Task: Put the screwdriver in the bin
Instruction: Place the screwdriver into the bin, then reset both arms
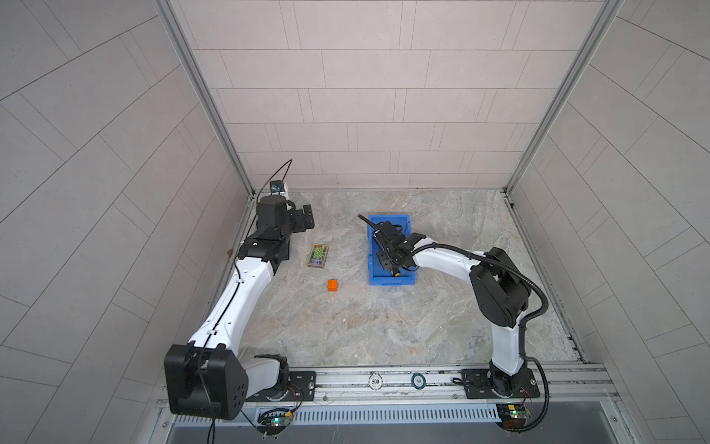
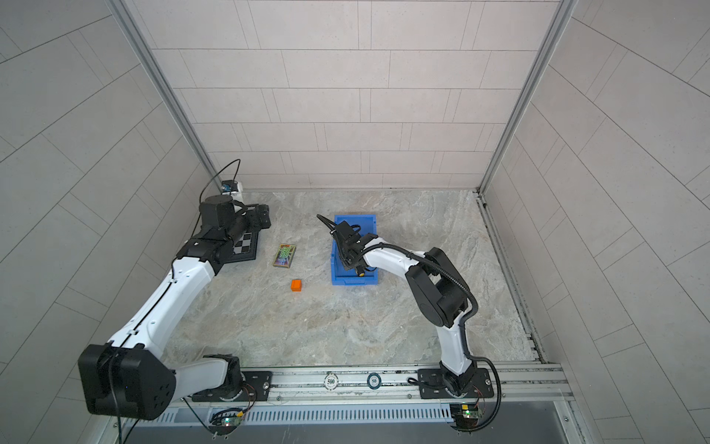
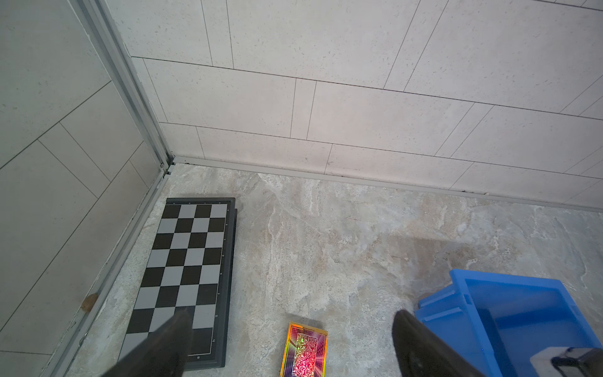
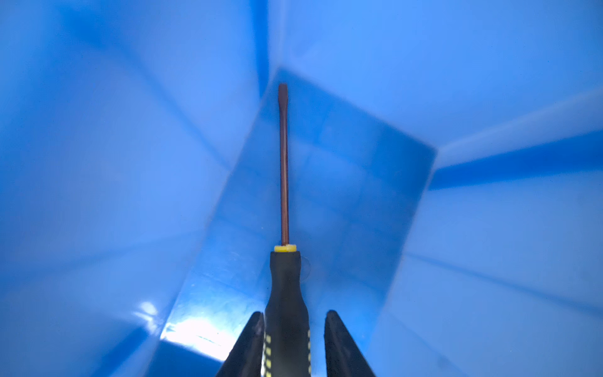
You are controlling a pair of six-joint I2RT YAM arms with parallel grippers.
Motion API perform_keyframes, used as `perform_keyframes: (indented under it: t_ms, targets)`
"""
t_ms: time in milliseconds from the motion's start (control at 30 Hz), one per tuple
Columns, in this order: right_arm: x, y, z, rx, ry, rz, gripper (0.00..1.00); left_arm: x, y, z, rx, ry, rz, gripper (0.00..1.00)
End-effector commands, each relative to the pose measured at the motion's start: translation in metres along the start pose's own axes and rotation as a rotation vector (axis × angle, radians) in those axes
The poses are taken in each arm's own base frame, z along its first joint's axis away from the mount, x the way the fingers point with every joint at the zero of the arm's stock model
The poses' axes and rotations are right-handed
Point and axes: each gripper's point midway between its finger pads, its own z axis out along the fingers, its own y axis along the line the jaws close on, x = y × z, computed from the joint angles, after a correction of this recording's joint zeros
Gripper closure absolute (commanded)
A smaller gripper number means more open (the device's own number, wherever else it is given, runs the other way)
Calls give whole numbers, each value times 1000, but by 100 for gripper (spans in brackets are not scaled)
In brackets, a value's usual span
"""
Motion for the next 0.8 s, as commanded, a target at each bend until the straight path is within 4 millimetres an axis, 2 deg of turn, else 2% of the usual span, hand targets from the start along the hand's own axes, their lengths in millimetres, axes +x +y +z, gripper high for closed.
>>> perform_keyframes:
  t_ms: [0,200,400,567,767]
  targets:
    - [-36,-7,-46,-19,-111,38,65,-18,3,-6,-15,-43,6,0]
    - [-55,-29,-89,-17,-200,59,63,-18,4,-5,-19,-44,9,0]
    - [-60,-81,-125,-12,-264,177,61,-17,4,-5,-20,-45,7,0]
    - [-42,-135,-144,50,-292,277,59,-16,5,-4,-22,-53,6,0]
    - [0,-208,-161,163,-333,437,52,-18,12,-13,-50,-113,7,0]
